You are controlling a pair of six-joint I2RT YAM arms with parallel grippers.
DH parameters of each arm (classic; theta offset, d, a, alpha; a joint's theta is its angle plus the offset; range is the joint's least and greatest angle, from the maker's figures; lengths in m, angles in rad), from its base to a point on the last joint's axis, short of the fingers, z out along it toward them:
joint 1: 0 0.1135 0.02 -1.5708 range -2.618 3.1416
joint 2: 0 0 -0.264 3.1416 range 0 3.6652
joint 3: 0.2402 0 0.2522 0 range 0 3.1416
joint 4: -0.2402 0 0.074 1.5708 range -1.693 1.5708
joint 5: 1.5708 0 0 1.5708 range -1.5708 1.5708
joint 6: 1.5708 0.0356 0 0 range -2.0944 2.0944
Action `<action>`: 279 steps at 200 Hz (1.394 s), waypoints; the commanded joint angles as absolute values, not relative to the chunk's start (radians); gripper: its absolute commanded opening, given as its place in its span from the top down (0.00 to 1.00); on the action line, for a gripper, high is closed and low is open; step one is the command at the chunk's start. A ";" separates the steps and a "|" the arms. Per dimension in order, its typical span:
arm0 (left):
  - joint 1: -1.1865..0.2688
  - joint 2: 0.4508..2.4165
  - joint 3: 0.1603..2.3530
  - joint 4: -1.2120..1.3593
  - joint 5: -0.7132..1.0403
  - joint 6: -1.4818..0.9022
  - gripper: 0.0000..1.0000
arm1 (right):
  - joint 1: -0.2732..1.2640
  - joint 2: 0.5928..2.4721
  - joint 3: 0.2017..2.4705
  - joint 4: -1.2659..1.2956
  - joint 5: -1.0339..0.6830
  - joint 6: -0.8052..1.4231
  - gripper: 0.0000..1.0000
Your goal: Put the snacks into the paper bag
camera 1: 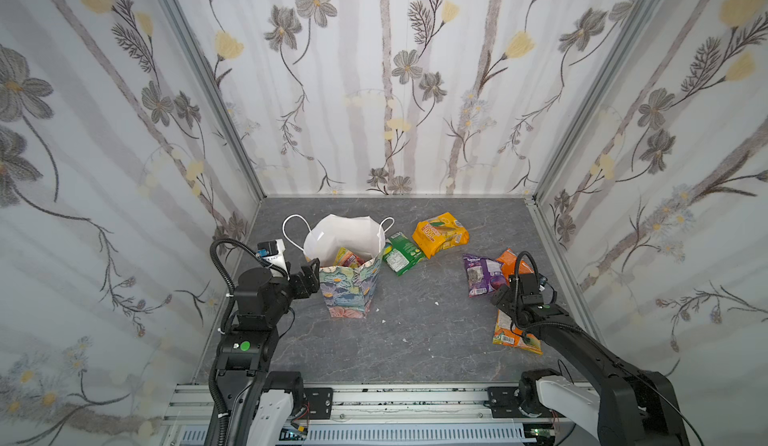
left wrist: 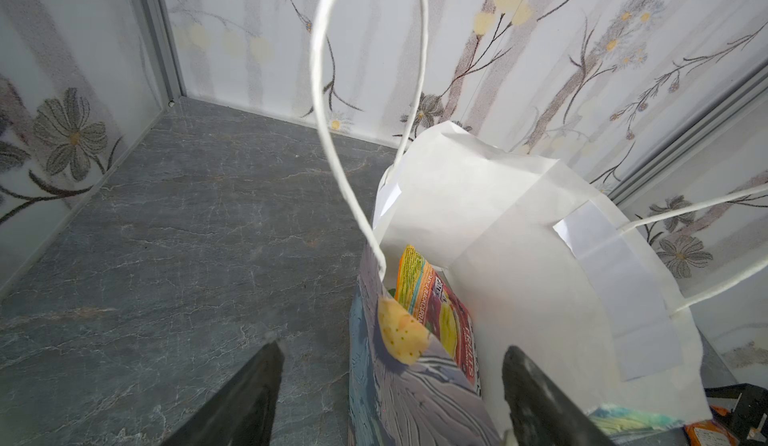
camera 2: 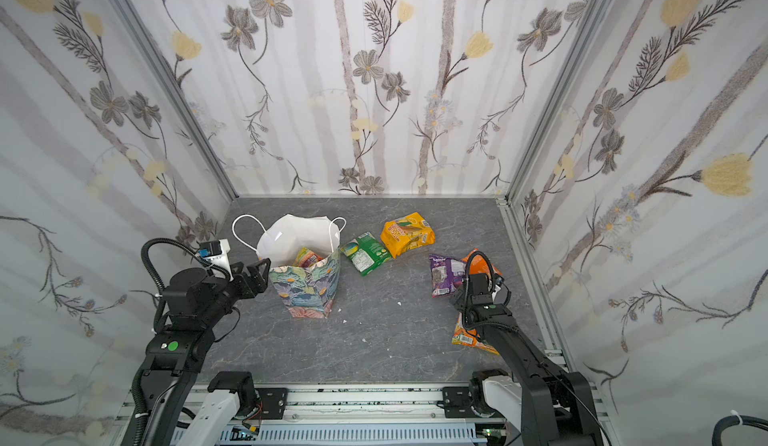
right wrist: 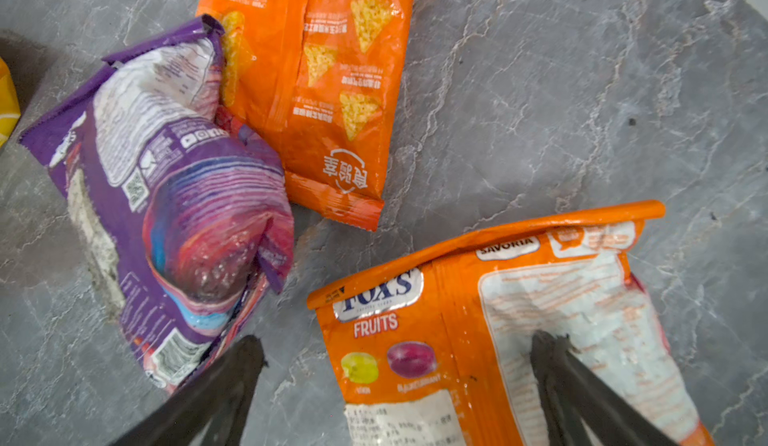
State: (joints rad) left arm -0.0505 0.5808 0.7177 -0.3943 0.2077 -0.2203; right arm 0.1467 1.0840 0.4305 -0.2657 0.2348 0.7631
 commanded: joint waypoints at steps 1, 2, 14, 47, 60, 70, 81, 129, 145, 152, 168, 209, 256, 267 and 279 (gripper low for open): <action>-0.051 0.581 0.717 -0.373 0.215 -0.218 0.18 | 0.149 1.091 0.413 -0.249 0.079 0.762 0.00; -0.051 0.581 0.717 -0.373 0.215 -0.219 0.18 | 0.150 1.090 0.412 -0.249 0.076 0.762 0.00; -0.050 0.583 0.717 -0.373 0.215 -0.219 0.18 | 0.151 1.086 0.404 -0.239 0.043 0.762 0.00; -0.051 0.584 0.717 -0.372 0.215 -0.219 0.18 | 0.166 1.063 0.363 -0.166 -0.087 0.788 0.01; -0.050 0.584 0.717 -0.370 0.215 -0.219 0.18 | 0.186 1.061 0.346 -0.132 -0.125 0.806 0.00; -0.051 0.584 0.716 -0.368 0.215 -0.219 0.18 | 0.212 1.064 0.336 -0.104 -0.144 0.821 0.00; -0.050 0.584 0.715 -0.368 0.215 -0.219 0.18 | 0.249 1.069 0.334 -0.074 -0.157 0.827 0.00; -0.051 0.581 0.717 -0.368 0.219 -0.219 0.18 | 0.396 1.133 0.355 0.094 -0.213 0.893 0.00; -0.050 0.580 0.716 -0.368 0.217 -0.220 0.18 | 0.452 1.179 0.381 0.142 -0.203 0.903 0.00; -0.051 0.580 0.715 -0.368 0.218 -0.219 0.18 | 0.476 1.211 0.398 0.164 -0.205 0.906 0.00; -0.050 0.581 0.716 -0.367 0.221 -0.219 0.18 | 0.531 1.291 0.443 0.224 -0.215 0.915 0.00; -0.051 0.575 0.718 -0.370 0.216 -0.220 0.18 | 0.664 1.448 0.641 0.208 -0.247 0.843 0.08; -0.051 0.574 0.717 -0.370 0.218 -0.219 0.18 | 0.683 1.246 0.675 -0.008 -0.026 0.797 0.10; -0.051 0.574 0.716 -0.368 0.218 -0.219 0.18 | 0.678 1.180 0.668 -0.096 0.050 0.795 0.10; -0.051 0.575 0.716 -0.367 0.220 -0.220 0.18 | 0.662 1.113 0.641 -0.162 0.092 0.798 0.10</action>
